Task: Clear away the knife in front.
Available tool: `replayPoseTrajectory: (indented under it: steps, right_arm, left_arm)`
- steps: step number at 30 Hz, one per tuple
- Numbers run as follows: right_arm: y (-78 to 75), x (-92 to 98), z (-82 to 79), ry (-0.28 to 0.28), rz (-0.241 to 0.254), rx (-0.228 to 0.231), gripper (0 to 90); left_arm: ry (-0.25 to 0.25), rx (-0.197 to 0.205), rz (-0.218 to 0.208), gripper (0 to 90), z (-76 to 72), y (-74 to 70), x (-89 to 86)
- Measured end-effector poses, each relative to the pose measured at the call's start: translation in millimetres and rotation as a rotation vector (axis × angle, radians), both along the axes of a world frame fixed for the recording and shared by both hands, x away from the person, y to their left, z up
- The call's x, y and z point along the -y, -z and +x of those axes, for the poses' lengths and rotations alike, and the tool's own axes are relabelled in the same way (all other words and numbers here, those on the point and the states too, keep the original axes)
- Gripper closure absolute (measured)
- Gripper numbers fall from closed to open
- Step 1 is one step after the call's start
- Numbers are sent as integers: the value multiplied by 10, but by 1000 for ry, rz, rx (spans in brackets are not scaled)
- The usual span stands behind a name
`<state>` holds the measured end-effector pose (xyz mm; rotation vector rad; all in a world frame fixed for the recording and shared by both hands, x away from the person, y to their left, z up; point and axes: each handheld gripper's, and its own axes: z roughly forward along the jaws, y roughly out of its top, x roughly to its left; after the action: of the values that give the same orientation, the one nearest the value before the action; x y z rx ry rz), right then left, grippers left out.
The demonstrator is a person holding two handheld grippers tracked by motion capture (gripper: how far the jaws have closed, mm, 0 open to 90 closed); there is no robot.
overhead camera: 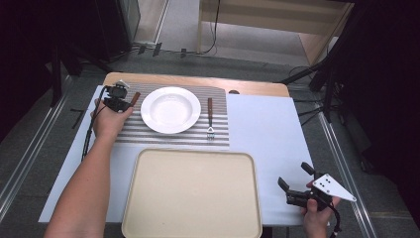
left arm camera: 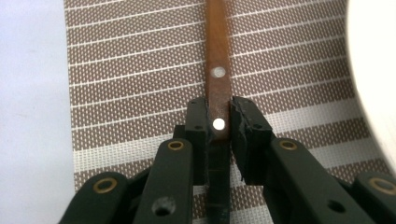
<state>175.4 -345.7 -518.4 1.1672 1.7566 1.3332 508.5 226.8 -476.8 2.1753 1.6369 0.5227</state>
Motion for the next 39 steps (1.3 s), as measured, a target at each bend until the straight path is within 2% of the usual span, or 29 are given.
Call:
replayPoseTrajectory:
  steps: [4,13,15,17,18,22,28,34,36,37,39]
  right_arm:
    - [1,4,-1,1,2,0,0]
    - [2,3,2,-1,2,-1,0]
    - [2,2,4,-1,1,1,0]
    - [3,1,8,-2,-1,2,0]
    - [3,1,9,-3,-1,1,0]
    - [3,-1,9,-3,-3,1,0]
    - [5,2,15,-6,6,1,0]
    - [7,-1,15,-10,5,8,0]
    - [7,-1,14,-10,4,8,0]
    - [8,-1,12,-11,8,12,0]
    - [10,2,14,-12,8,13,0]
  left_arm:
    - [-28,-10,-7,772,5,-8,15]
    - [-14,-9,10,776,-44,-38,1]
    - [-16,-3,-18,776,-62,-70,-18]
    - [-20,11,-20,776,-86,-110,-31]
    - [-20,8,-30,776,-94,-125,-43]
    - [-18,9,-30,776,-128,-164,-76]
    - [-14,22,-60,775,-253,-258,-121]
    - [9,40,-68,775,-379,-365,-105]
    - [12,41,-77,775,-401,-383,-108]
    - [11,39,-99,775,-440,-413,-111]
    - [16,45,-106,775,-480,-436,-104]
